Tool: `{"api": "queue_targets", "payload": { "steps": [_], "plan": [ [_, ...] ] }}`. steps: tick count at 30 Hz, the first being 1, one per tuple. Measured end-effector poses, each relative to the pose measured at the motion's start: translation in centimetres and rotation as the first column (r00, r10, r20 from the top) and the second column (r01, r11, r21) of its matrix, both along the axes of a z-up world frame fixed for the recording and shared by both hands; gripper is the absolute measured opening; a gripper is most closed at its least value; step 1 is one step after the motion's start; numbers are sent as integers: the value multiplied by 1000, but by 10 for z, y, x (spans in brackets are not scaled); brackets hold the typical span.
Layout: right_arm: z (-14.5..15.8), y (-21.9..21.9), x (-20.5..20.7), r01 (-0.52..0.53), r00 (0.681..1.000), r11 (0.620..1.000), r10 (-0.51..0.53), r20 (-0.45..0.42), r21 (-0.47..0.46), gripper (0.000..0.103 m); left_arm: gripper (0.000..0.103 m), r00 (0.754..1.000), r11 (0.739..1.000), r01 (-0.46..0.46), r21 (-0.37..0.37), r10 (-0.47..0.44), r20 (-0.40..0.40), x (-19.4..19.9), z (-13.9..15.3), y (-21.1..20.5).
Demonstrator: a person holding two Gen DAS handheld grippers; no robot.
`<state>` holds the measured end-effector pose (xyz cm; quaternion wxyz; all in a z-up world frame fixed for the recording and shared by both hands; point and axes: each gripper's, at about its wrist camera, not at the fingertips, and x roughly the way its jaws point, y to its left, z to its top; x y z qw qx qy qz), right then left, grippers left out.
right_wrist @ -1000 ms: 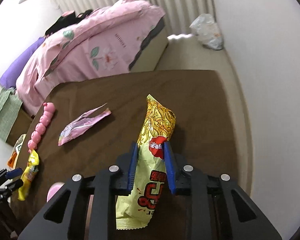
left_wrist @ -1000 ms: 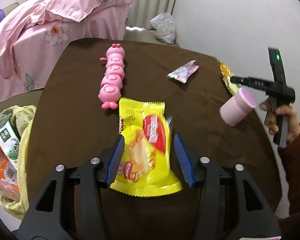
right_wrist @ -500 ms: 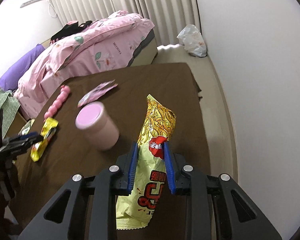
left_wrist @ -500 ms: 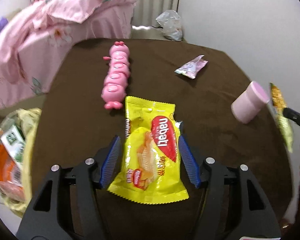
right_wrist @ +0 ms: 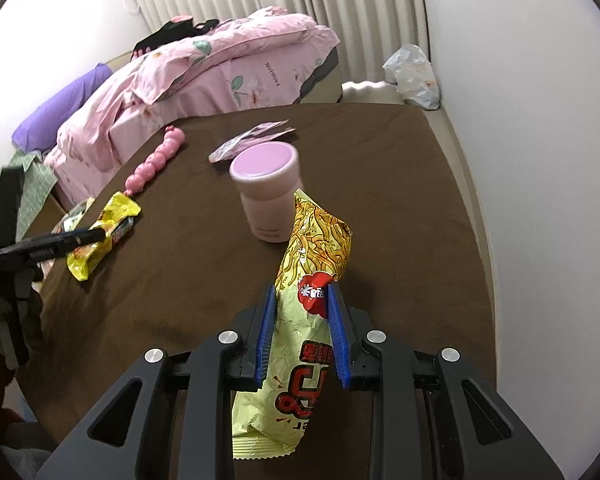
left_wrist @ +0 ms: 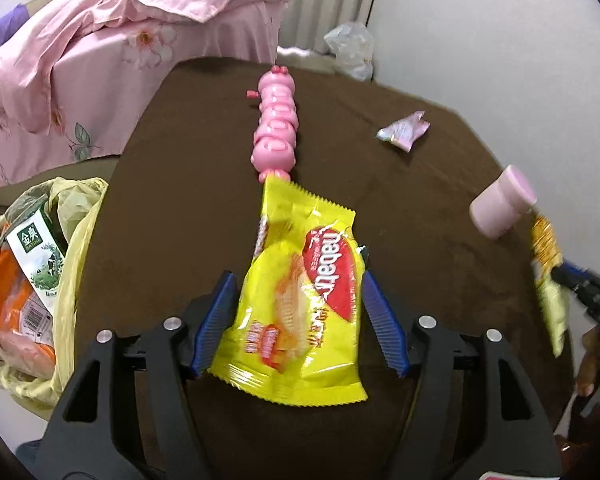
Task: Collect trash
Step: 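Hold the nabati wrapper in the left gripper while the right gripper grasps the yellow-green chip bag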
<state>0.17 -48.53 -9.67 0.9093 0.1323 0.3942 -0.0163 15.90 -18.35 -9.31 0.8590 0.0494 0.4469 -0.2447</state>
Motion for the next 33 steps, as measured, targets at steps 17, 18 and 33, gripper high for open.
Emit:
{"api": "queue_targets", "payload": {
  "steps": [17, 18, 33],
  "plan": [
    [-9, 29, 3, -89, 996, 996, 89, -10, -16, 26, 71, 999, 996, 37, 79, -36, -19, 5, -12, -19],
    [-10, 30, 3, -90, 996, 996, 89, -11, -15, 26, 71, 999, 995, 42, 87, -41, -20, 6, -12, -20],
    [-11, 36, 4, -90, 996, 995, 89, -21, -33, 26, 62, 996, 978, 83, 191, -77, -36, 11, -14, -50]
  ]
}}
